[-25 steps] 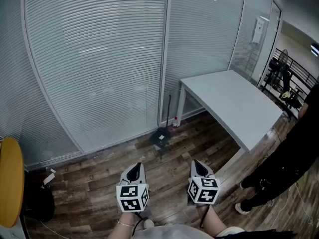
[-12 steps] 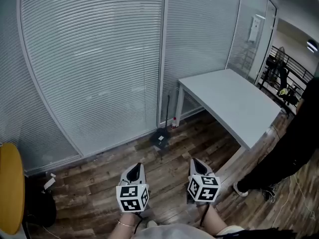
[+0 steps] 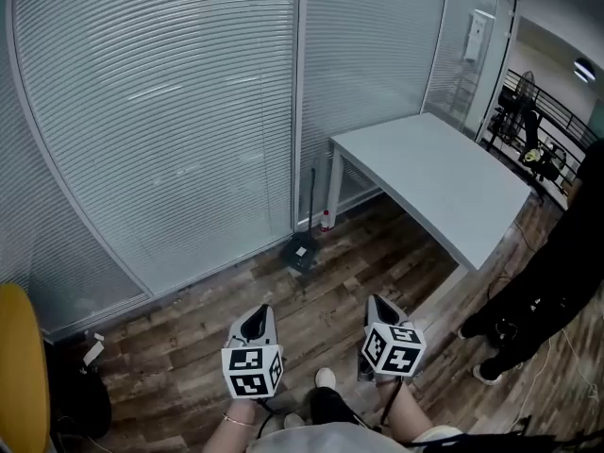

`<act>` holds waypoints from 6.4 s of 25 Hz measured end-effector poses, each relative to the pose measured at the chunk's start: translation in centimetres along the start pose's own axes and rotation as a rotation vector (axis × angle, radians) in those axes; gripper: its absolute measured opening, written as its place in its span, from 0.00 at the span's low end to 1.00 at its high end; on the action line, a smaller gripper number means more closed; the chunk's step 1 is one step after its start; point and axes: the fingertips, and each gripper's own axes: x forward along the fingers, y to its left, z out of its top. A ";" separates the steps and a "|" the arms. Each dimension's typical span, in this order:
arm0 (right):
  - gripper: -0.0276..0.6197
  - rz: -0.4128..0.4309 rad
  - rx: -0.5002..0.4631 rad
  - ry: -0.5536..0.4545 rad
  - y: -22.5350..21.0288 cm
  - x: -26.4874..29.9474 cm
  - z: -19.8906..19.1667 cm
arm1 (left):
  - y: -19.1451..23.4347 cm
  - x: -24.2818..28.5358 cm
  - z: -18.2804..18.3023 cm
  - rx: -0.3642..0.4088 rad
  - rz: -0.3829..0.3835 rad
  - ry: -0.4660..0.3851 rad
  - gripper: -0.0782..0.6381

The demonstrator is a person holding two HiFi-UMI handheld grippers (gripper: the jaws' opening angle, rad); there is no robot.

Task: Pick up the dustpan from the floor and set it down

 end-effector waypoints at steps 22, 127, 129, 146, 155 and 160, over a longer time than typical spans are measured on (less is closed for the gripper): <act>0.09 0.064 -0.030 -0.019 -6.9 18.5 10.0 | 1.8 18.6 5.8 -0.009 0.117 -0.001 0.13; 0.09 0.130 -0.069 0.405 -16.8 60.4 7.4 | 5.6 66.8 -1.4 -0.039 -0.002 0.248 0.29; 0.09 0.131 -0.067 0.410 -17.0 60.4 6.8 | 5.5 67.2 -2.0 -0.042 -0.011 0.245 0.35; 0.09 0.129 -0.047 0.470 -17.6 61.3 2.8 | 6.8 73.2 -6.3 0.005 -0.027 0.227 0.43; 0.09 0.141 -0.049 0.502 -18.5 61.5 0.9 | 7.0 75.3 -6.7 0.032 -0.020 0.185 0.42; 0.09 0.145 -0.049 0.514 -18.1 61.5 1.4 | 7.5 75.9 -5.4 0.046 0.000 0.167 0.31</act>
